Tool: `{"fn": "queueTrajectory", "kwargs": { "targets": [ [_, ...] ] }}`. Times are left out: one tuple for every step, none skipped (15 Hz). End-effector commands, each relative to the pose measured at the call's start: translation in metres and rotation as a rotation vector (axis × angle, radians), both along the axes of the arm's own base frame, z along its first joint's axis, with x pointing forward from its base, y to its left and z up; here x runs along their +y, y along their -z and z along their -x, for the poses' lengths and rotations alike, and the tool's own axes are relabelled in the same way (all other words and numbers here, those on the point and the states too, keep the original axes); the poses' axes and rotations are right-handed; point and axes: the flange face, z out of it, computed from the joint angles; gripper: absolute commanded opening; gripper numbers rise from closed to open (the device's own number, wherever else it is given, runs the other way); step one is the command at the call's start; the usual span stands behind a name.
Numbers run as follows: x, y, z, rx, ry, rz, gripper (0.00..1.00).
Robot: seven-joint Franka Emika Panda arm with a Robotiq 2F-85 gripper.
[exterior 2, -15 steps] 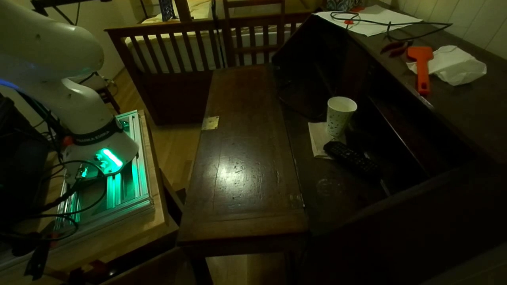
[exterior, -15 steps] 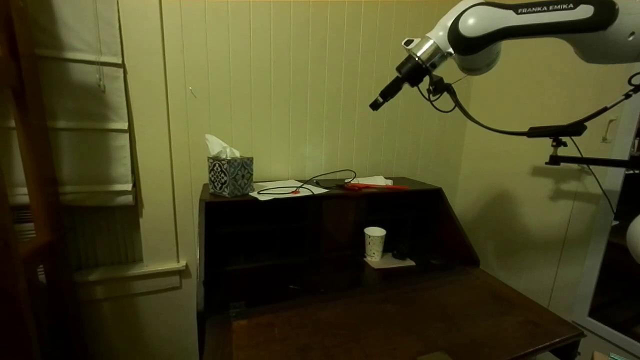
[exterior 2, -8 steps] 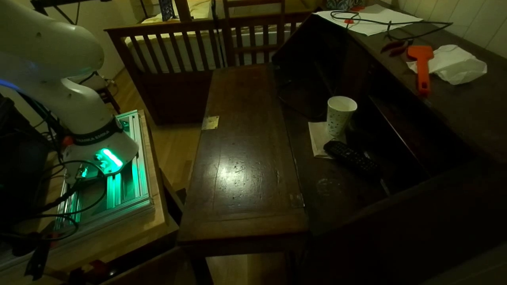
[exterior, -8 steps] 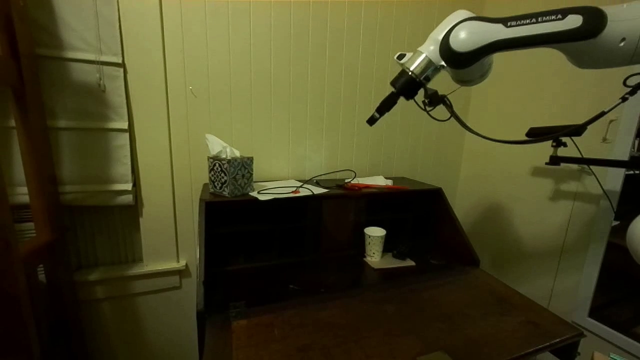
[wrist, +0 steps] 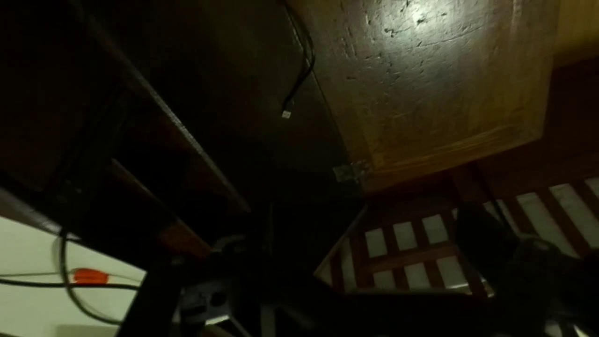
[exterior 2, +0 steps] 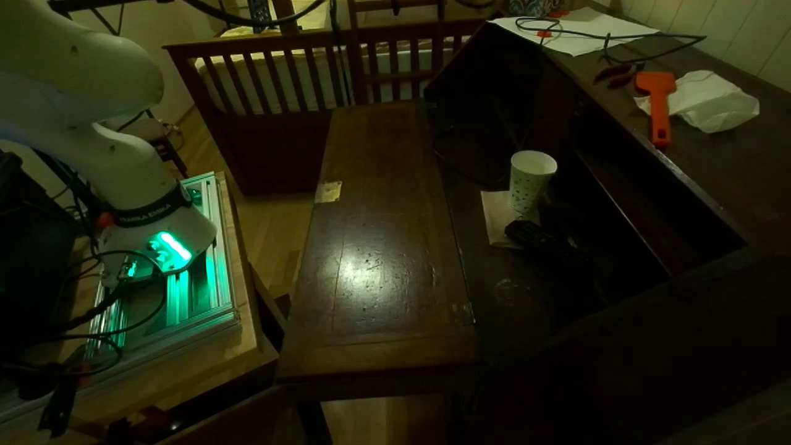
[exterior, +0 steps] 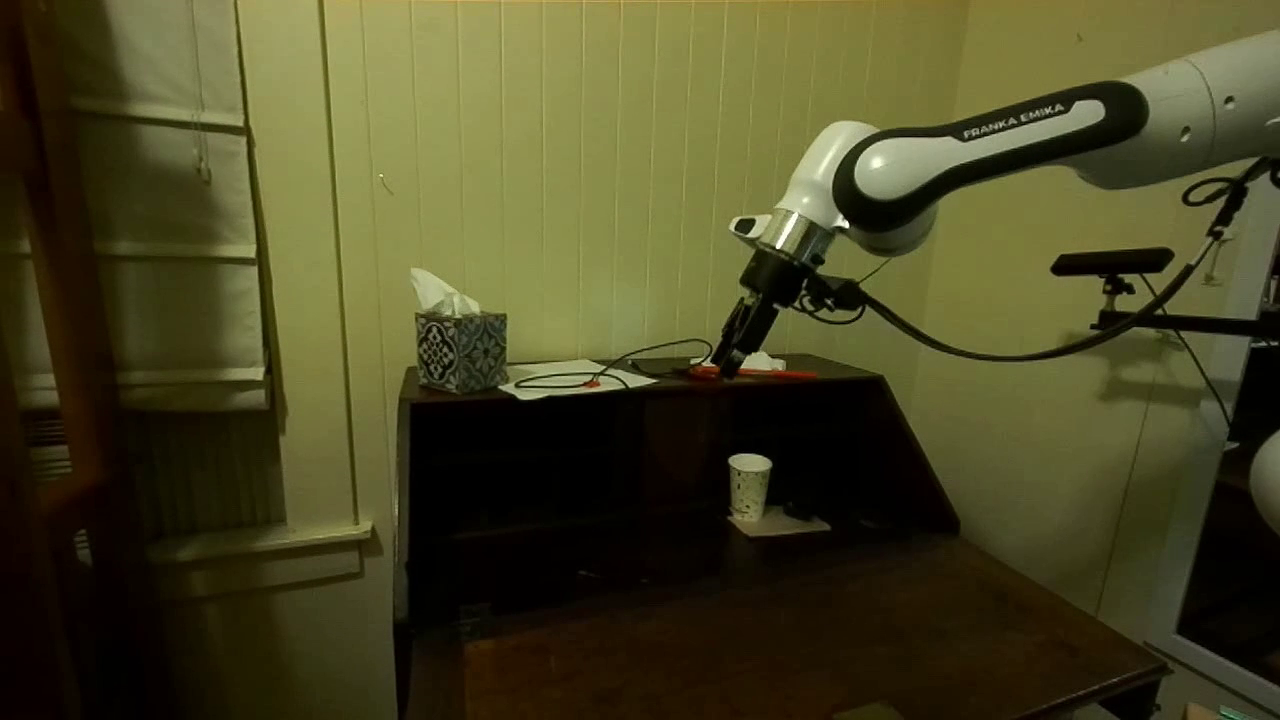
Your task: Put the cable on the top shelf
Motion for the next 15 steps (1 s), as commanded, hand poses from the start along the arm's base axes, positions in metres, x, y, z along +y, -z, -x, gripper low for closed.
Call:
{"fn": "queueTrajectory", "kwargs": {
  "targets": [
    [0.021,0.035,-0.008,-0.014,-0.098,0.064,1.0],
    [0.023,0.044,-0.014,-0.04,-0.113,0.084,1.0],
    [0.025,0.052,-0.019,-0.061,-0.124,0.09,1.0],
    [0.03,0.062,-0.024,-0.08,-0.135,0.093,1.0],
    [0.034,0.072,-0.028,-0.097,-0.151,0.101,1.0],
    [0.04,0.084,-0.029,-0.096,-0.176,0.112,1.0],
    [0.047,0.096,-0.03,-0.09,-0.204,0.117,1.0],
    [0.055,0.107,-0.03,-0.076,-0.217,0.113,1.0],
    [0.059,0.116,-0.031,-0.069,-0.232,0.112,1.0],
    [0.052,0.107,-0.033,-0.064,-0.204,0.08,1.0],
    [0.058,0.115,-0.033,-0.06,-0.218,0.084,1.0],
    [0.062,0.119,-0.034,-0.059,-0.225,0.087,1.0],
    [0.064,0.12,-0.034,-0.059,-0.228,0.088,1.0],
    [0.063,0.12,-0.034,-0.061,-0.228,0.091,1.0],
    [0.061,0.119,-0.034,-0.062,-0.228,0.094,1.0]
  ]
}}
